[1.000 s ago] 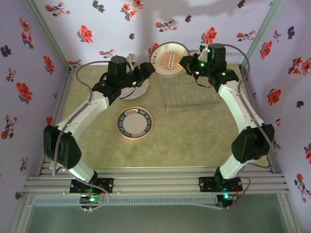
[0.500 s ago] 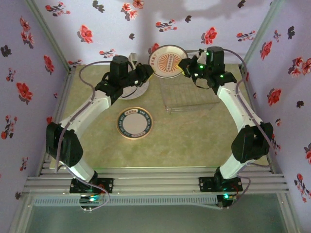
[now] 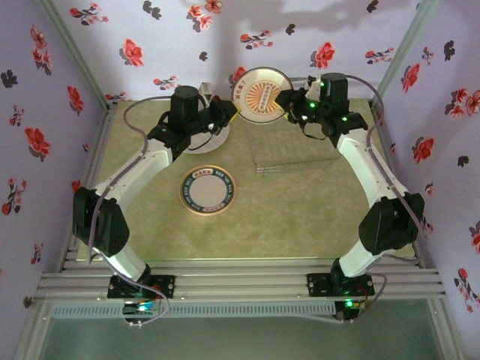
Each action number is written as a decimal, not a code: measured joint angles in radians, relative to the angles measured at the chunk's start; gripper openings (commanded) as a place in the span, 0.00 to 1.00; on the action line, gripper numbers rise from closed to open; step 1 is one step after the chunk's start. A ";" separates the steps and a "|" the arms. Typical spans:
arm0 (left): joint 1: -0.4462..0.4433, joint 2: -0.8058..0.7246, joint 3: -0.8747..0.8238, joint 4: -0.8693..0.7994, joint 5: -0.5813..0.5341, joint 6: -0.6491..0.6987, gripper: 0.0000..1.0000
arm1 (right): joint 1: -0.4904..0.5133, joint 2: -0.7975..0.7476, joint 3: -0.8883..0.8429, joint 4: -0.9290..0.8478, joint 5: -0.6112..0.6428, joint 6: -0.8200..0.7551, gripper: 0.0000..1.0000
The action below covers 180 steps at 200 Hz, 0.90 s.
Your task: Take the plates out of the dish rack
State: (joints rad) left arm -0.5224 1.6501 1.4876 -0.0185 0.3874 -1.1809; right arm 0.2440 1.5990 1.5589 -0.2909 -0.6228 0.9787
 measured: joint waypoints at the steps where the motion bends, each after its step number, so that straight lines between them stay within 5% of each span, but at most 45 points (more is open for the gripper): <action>1: 0.000 0.000 0.000 0.000 0.000 0.001 0.00 | 0.000 -0.002 0.000 -0.005 0.001 -0.003 0.46; 28: 0.006 -0.007 -0.020 0.016 0.005 0.013 0.00 | 0.001 -0.027 0.002 -0.052 0.021 -0.051 0.58; 108: 0.033 -0.080 -0.124 0.058 0.007 0.012 0.00 | 0.006 -0.036 0.002 -0.138 0.075 -0.132 0.65; 180: 0.097 -0.230 -0.265 0.000 0.008 0.009 0.00 | 0.059 -0.178 -0.031 -0.222 0.262 -0.353 0.71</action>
State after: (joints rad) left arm -0.4255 1.4204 1.2228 -0.0181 0.3958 -1.1721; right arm 0.3027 1.4208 1.5280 -0.5133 -0.3607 0.6254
